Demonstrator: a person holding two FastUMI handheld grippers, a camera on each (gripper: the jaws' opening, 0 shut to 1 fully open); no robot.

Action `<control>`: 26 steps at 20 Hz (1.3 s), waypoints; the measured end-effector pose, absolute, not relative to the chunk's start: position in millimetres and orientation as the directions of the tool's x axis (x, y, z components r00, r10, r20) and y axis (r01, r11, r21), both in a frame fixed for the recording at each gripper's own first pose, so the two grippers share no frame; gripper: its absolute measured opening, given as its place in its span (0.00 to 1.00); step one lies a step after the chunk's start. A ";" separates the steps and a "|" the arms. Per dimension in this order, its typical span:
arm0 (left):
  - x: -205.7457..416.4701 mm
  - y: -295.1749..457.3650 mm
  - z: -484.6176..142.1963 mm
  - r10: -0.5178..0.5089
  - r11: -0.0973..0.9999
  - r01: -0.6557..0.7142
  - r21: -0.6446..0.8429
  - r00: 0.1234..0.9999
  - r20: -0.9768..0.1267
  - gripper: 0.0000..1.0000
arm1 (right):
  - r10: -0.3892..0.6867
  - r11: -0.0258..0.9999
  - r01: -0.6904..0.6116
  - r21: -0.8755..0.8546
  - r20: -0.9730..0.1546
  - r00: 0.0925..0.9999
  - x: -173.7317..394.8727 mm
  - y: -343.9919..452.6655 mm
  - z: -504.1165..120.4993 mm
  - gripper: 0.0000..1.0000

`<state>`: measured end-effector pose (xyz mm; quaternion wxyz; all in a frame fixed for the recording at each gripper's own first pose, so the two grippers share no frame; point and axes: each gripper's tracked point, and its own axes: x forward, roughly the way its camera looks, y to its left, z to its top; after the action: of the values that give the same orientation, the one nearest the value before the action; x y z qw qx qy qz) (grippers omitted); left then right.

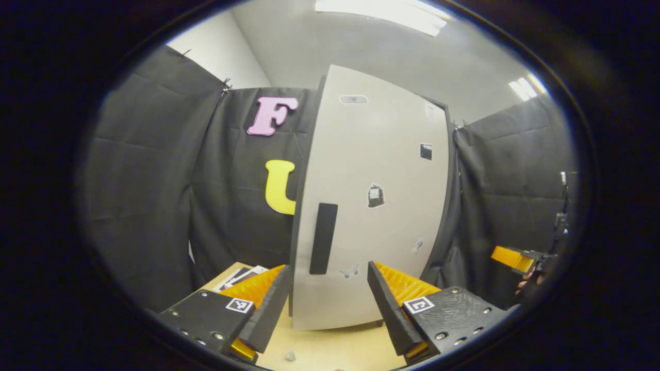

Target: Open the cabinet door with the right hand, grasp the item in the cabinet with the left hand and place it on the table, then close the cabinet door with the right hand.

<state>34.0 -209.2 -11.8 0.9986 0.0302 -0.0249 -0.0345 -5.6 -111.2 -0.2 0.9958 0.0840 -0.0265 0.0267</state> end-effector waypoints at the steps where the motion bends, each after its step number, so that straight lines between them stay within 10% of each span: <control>1: 33.1 -211.6 -13.7 -0.072 0.996 0.069 0.063 0.996 0.053 0.89 | 0.055 0.984 -0.063 0.165 0.050 0.997 -7.8 -110.4 -7.6 0.98; 26: 71.1 -195.3 -6.7 -0.162 0.966 0.159 0.203 0.987 0.000 0.89 | 0.022 0.988 -0.017 0.152 -0.028 0.999 0.4 -15.5 -46.0 0.98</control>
<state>71.1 -195.3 -6.7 0.9915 0.1017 -0.0083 -0.0811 0.4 -15.5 -46.0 0.9970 0.0759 0.0147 0.0097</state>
